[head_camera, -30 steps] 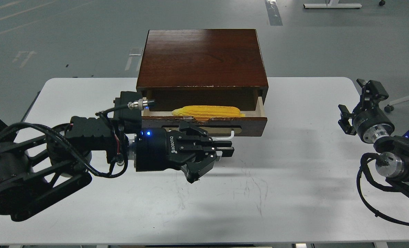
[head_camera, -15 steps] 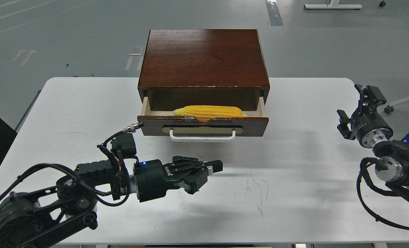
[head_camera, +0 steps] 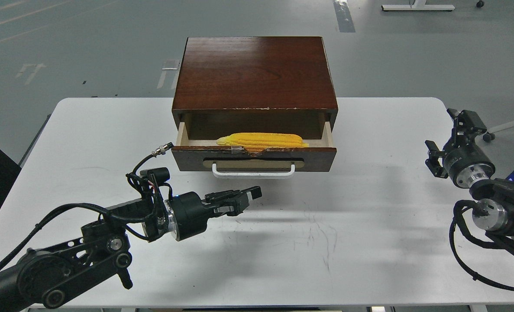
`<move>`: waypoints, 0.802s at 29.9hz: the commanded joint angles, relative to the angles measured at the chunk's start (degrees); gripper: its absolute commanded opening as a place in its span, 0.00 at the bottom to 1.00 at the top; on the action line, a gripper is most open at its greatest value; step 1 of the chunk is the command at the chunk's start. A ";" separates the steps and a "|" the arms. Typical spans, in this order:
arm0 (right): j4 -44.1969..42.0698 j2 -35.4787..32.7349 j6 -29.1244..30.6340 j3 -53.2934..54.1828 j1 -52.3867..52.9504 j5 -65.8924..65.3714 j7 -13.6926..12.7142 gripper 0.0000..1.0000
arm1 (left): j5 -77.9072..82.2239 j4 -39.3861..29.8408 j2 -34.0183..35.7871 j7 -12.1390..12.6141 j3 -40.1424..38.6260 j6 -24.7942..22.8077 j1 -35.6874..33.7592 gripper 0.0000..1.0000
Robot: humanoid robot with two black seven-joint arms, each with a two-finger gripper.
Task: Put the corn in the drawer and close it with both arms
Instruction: 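Swing the left gripper down in front of the drawer handle, then push the drawer front with the left gripper toward the box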
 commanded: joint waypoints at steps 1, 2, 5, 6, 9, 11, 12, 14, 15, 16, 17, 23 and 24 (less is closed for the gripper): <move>0.01 -0.02 0.00 0.00 0.01 0.00 0.00 0.97 | -4.02 0.40 0.09 0.02 0.06 -0.60 -0.17 0.00; -0.08 -0.02 0.00 0.00 -0.08 0.00 0.00 0.97 | -4.55 0.40 0.26 0.10 0.06 -0.60 -0.17 0.00; -0.34 -0.02 0.00 0.00 -0.08 0.00 0.00 0.97 | -4.82 0.40 0.44 0.02 0.06 -0.60 -0.17 0.00; -0.34 -0.02 0.00 0.00 -0.08 0.00 0.00 0.97 | -4.82 0.40 0.53 0.02 0.06 -0.78 -0.17 0.00; -0.34 -0.02 0.00 -0.09 -0.08 0.00 0.00 0.97 | -5.26 0.23 0.70 -0.07 -0.03 -1.48 -0.26 0.00; -0.26 0.06 0.00 -0.09 -0.26 0.00 0.00 0.97 | -5.52 0.23 0.70 -0.07 -0.20 -2.18 -0.53 0.00; -0.34 -0.02 0.00 -0.09 -0.35 0.00 0.00 0.97 | -5.52 0.23 0.70 -0.07 -0.29 -2.45 -0.61 0.00; -0.34 -0.02 0.00 0.00 -0.35 0.00 0.00 0.97 | -5.44 0.14 0.88 -0.16 -0.64 -3.67 -0.70 0.00; -0.26 -0.02 0.00 0.00 -0.35 0.00 0.00 0.97 | -5.44 0.14 0.88 -0.16 -0.64 -3.77 -0.88 0.00; -0.34 0.06 0.00 0.00 -0.35 0.00 0.00 0.97 | -5.44 0.05 0.79 -0.16 -0.64 -3.85 -0.97 0.00; -0.34 -0.02 0.00 0.00 -0.35 0.00 0.00 0.97 | -5.52 0.14 0.79 -0.16 -0.64 -3.85 -1.05 0.00; -0.26 0.06 0.00 -0.09 -0.43 0.00 0.00 0.97 | -5.52 0.23 0.79 -0.25 -0.73 -3.94 -1.67 0.00; -0.26 0.06 0.00 -0.09 -0.43 0.00 0.00 0.97 | -5.52 0.32 0.79 -0.33 -0.64 -3.94 -1.76 0.00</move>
